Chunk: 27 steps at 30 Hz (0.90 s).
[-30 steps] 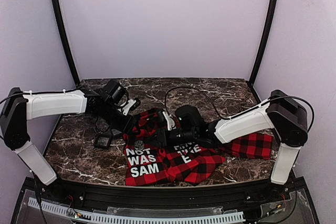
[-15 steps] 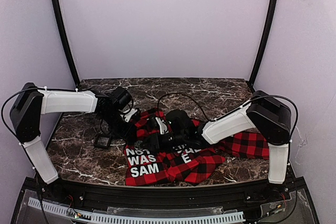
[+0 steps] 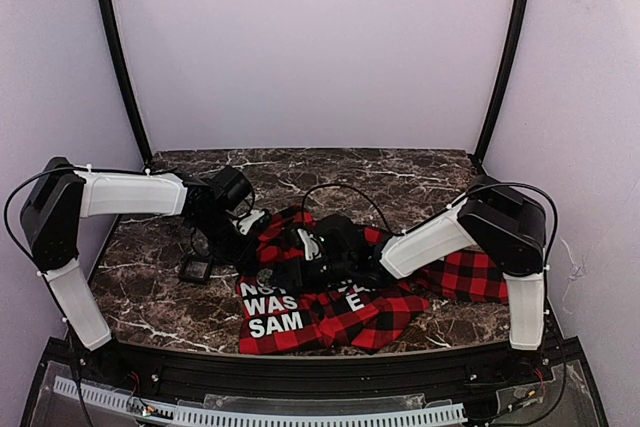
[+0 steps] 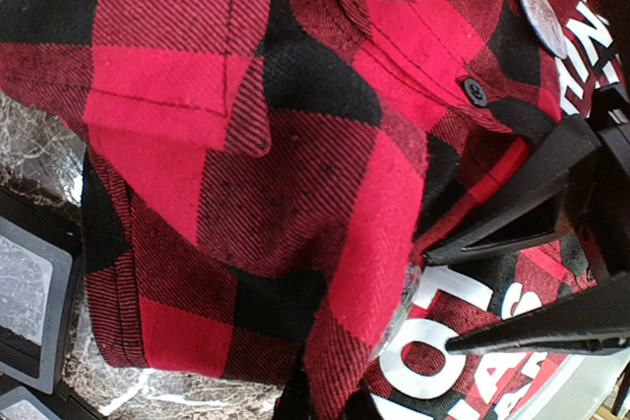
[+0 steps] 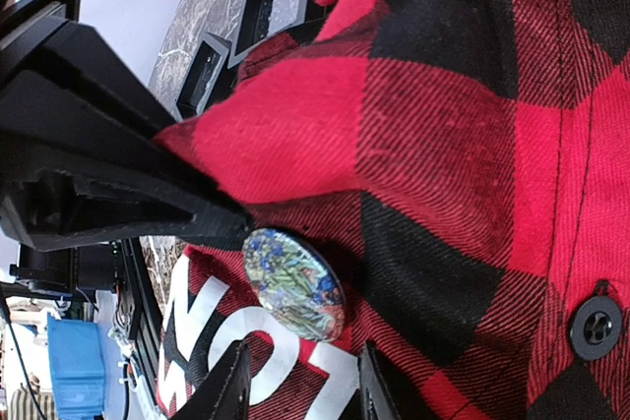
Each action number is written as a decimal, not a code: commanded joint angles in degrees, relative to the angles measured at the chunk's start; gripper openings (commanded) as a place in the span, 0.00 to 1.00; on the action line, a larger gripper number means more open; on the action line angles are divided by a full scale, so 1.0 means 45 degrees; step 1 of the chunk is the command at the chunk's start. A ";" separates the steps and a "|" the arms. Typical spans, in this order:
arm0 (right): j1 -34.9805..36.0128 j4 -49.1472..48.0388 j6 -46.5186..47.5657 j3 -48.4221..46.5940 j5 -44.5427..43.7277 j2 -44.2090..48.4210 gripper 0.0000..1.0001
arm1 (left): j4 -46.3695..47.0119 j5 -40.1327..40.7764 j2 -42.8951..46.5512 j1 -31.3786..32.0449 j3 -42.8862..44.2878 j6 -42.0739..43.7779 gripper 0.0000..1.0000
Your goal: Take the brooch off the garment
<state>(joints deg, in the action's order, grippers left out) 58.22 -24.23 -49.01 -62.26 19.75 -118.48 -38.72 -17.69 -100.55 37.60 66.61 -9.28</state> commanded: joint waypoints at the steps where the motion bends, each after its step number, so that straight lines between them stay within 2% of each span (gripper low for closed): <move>1: -0.0180 -0.0728 -0.0266 -0.0165 0.0167 -0.0414 0.36 | 0.0076 -0.0353 0.0186 -0.0059 0.0227 0.0077 0.01; 17: -0.0302 -0.1498 -0.0550 -0.0562 0.0942 -0.1011 0.30 | 0.0197 -0.0533 0.0380 -0.0061 0.0189 0.0126 0.01; 21: -0.0317 -0.1782 -0.0691 -0.0441 0.1045 -0.0857 0.24 | 0.0171 -0.0380 0.0379 -0.0063 0.0196 0.0133 0.01; 27: -0.0358 -0.2395 -0.1132 0.0006 0.1181 -0.0493 0.09 | 0.0129 -0.0021 0.0394 -0.0065 0.0199 0.0137 0.01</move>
<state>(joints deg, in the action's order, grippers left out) 56.99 -29.93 -52.42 -63.51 23.92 -121.97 -38.61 -18.22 -100.55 37.45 66.61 -9.21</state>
